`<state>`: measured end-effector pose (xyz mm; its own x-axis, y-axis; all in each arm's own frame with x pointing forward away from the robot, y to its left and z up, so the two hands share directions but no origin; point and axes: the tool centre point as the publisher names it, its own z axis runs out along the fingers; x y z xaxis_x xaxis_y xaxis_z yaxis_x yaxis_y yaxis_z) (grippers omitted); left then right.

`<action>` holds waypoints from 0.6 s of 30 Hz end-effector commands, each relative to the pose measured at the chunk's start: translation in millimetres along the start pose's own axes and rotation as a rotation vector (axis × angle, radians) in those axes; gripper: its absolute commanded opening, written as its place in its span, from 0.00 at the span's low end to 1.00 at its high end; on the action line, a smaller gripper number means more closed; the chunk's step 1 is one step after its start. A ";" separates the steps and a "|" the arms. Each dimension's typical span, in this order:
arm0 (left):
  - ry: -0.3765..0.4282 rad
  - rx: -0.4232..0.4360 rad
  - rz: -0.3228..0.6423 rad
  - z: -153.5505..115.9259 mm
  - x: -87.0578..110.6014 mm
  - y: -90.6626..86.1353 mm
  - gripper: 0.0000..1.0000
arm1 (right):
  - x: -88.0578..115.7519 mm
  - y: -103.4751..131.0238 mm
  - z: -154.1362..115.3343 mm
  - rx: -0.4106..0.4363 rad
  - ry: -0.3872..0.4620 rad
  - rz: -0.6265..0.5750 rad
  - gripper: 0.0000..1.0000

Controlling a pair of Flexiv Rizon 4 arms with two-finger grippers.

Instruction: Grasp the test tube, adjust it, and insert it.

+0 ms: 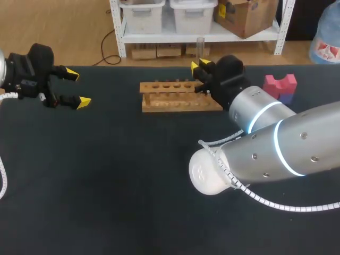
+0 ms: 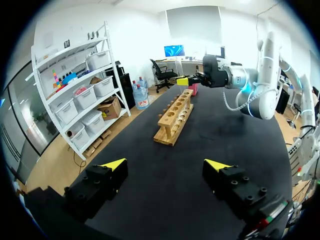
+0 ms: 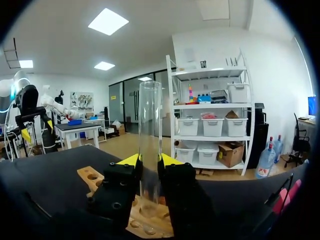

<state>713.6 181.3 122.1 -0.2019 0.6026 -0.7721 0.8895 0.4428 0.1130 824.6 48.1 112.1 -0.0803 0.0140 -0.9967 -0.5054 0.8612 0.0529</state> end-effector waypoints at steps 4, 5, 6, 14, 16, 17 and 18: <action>-0.009 -0.004 0.004 0.2 2.4 -0.8 1.00 | 2.5 -1.2 -3.4 0.012 0.008 0.008 0.00; -0.009 -0.004 0.004 0.2 2.4 -0.8 1.00 | 2.6 -1.5 -3.7 0.014 0.009 0.010 0.00; -0.009 -0.004 0.004 0.2 2.4 -0.8 1.00 | 2.7 -1.7 -3.9 0.016 0.009 0.012 0.00; -0.009 -0.004 0.004 0.2 2.4 -0.8 1.00 | 1.4 -2.2 -6.6 0.025 0.004 0.021 0.03; -0.009 -0.004 0.004 0.2 2.4 -0.8 1.00 | 0.9 -1.9 -7.5 0.024 0.003 0.021 0.27; -0.009 -0.004 0.004 0.2 2.4 -0.8 1.00 | 0.5 -1.7 -8.0 0.023 0.003 0.021 0.33; -0.009 -0.004 0.004 0.2 2.4 -0.8 1.00 | 0.1 -1.6 -8.6 0.022 0.003 0.021 0.38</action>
<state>713.6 181.3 122.1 -0.2019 0.6026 -0.7721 0.8895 0.4428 0.1130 821.2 43.9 110.1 -0.0897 0.0335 -0.9954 -0.4838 0.8721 0.0729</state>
